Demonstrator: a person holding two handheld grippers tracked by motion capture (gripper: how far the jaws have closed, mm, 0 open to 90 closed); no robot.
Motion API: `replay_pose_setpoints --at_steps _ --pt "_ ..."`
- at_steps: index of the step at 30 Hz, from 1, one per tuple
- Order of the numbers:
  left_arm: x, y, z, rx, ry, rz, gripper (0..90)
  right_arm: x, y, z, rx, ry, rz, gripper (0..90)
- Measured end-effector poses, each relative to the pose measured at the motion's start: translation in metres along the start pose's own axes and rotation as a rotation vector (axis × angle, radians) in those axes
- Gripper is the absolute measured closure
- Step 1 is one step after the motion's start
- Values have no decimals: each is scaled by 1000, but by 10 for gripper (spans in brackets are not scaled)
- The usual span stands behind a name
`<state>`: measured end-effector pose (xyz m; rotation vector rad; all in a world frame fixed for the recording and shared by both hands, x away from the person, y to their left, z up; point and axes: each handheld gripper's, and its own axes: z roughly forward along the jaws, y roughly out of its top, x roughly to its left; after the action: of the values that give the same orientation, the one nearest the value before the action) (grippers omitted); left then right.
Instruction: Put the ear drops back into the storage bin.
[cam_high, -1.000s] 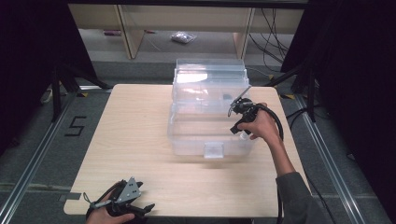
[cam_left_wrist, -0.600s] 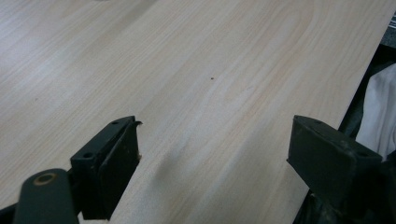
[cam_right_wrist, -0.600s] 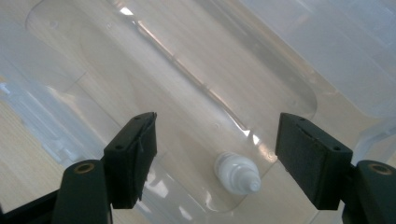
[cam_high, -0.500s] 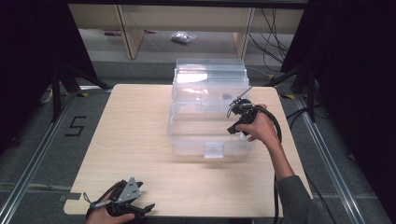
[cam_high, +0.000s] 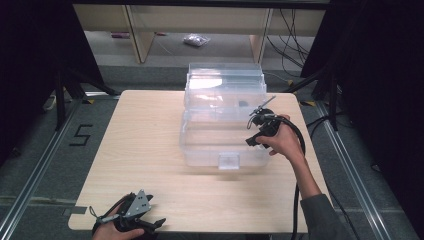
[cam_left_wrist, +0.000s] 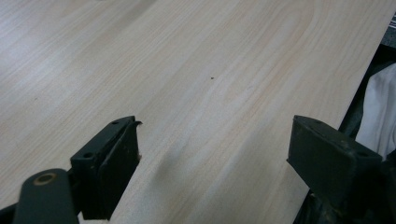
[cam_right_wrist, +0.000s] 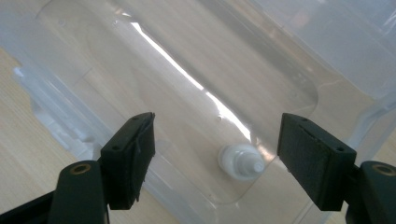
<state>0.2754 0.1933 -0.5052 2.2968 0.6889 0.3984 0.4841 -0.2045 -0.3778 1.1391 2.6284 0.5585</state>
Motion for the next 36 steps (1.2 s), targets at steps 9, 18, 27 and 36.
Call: replay_pose_setpoints --at_steps 9,18,27,36 --pt "0 0 0 1 0 0 160 5 -11 -8 -19 12 22 283" --pt "0 0 0 1 1 2 160 10 -20 -15 -70 2 14 270" --pt "1 0 -1 -3 -5 21 160 16 -33 -20 -117 26 30 268" --pt "1 0 -1 -2 -3 19 160 21 -47 -23 -146 39 28 246"
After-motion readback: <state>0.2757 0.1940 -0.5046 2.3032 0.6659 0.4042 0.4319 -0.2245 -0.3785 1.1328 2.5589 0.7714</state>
